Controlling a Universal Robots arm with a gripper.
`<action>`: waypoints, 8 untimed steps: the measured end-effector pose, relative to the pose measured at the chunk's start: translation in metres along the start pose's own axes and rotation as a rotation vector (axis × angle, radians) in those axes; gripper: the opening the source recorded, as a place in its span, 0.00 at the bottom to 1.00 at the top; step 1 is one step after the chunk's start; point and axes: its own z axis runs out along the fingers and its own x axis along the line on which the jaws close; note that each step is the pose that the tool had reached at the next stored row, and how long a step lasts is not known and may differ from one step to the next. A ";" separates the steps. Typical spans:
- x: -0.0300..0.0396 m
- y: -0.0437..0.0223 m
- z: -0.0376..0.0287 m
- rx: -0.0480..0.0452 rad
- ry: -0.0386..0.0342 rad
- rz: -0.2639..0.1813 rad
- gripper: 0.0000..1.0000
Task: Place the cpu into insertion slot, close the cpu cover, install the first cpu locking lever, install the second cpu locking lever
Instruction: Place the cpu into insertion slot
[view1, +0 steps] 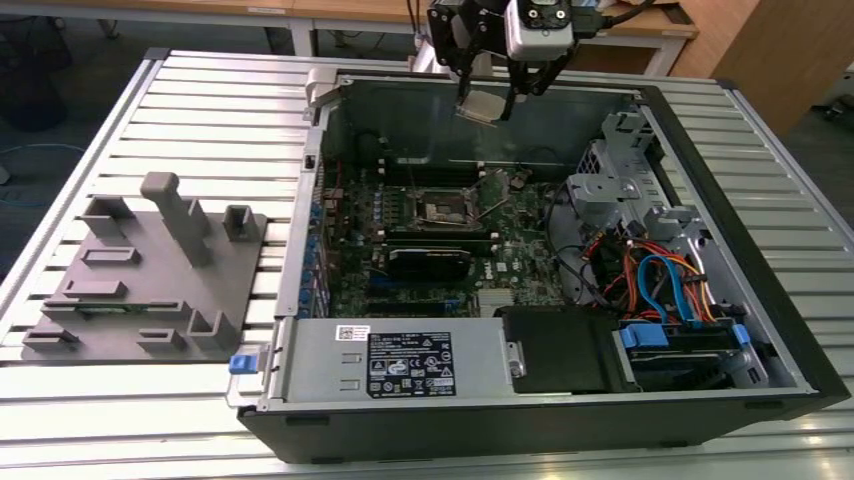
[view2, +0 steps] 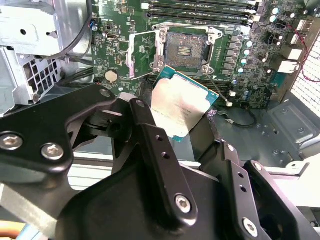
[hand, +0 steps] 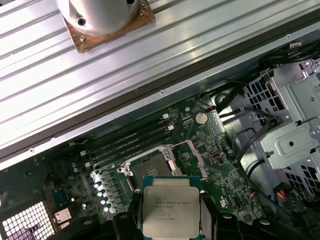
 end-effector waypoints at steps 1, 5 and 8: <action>0.0000 0.0000 0.0000 0.0000 -0.0002 0.002 0.54; 0.0000 0.0000 0.0000 -0.0004 -0.0021 0.023 0.54; 0.0000 0.0000 0.0003 -0.0009 -0.0043 0.048 0.54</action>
